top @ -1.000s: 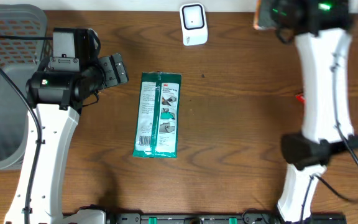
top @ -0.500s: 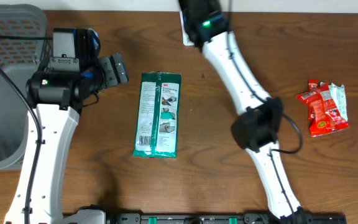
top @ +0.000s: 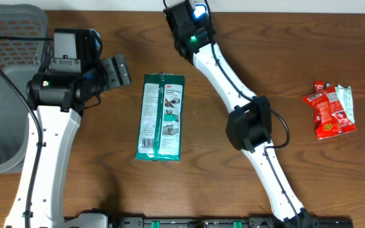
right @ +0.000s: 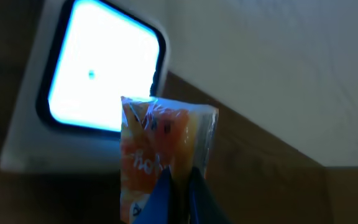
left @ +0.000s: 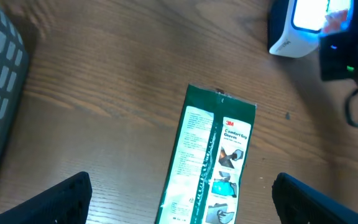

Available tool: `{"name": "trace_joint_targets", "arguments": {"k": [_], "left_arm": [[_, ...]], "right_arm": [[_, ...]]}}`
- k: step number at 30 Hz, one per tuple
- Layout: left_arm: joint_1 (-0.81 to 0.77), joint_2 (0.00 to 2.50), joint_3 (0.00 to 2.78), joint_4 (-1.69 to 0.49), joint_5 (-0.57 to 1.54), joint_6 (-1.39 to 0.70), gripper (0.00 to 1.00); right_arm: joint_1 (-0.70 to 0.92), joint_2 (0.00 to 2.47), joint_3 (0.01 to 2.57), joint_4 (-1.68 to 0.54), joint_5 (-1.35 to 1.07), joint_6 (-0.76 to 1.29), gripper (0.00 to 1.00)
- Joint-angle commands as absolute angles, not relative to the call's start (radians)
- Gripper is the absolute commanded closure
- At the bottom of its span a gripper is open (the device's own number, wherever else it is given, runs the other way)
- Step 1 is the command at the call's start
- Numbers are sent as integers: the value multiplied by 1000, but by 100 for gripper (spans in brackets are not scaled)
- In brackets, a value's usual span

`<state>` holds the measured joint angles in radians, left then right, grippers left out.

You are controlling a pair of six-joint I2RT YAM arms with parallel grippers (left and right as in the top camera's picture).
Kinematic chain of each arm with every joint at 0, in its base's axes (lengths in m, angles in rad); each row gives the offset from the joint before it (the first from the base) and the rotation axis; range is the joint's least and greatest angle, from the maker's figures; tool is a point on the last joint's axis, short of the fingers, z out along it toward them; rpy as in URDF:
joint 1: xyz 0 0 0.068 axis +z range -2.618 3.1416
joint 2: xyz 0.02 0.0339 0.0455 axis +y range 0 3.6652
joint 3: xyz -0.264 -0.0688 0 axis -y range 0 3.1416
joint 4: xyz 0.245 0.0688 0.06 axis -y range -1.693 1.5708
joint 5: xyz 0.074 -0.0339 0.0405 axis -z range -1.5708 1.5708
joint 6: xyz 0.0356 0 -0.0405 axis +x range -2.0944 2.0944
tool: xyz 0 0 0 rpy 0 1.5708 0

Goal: Scan the item barcode
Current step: 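Return the orange box to the right edge and release it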

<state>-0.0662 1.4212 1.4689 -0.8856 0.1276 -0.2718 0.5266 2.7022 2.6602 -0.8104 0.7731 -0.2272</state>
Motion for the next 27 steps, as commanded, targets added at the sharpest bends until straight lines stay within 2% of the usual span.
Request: {"name": "trace_joint_targets", "arguments": {"k": [1, 6, 12, 15, 16, 19, 27], "left_arm": [[-62, 1420, 1472, -886, 121, -262, 7], [-62, 1420, 1472, -886, 122, -262, 7], [-62, 1420, 1472, -886, 122, -262, 7], [-62, 1420, 1472, -886, 122, -262, 7], [-62, 1420, 1472, -886, 122, -262, 7], [-62, 1420, 1472, -886, 122, -262, 7], [-62, 1420, 1472, -886, 122, -262, 7]], "right_arm": [[509, 2506, 2683, -937, 740, -155, 99], [458, 2344, 2683, -1218, 630, -82, 99], [232, 2229, 2683, -1562, 366, -37, 99], [114, 2244, 2665, -1654, 230, -37, 99], [34, 2263, 2634, -1665, 142, -11, 99], [-67, 2294, 2551, -1639, 46, 4, 99], [-217, 2328, 2207, -1498, 25, 7, 99]]}}
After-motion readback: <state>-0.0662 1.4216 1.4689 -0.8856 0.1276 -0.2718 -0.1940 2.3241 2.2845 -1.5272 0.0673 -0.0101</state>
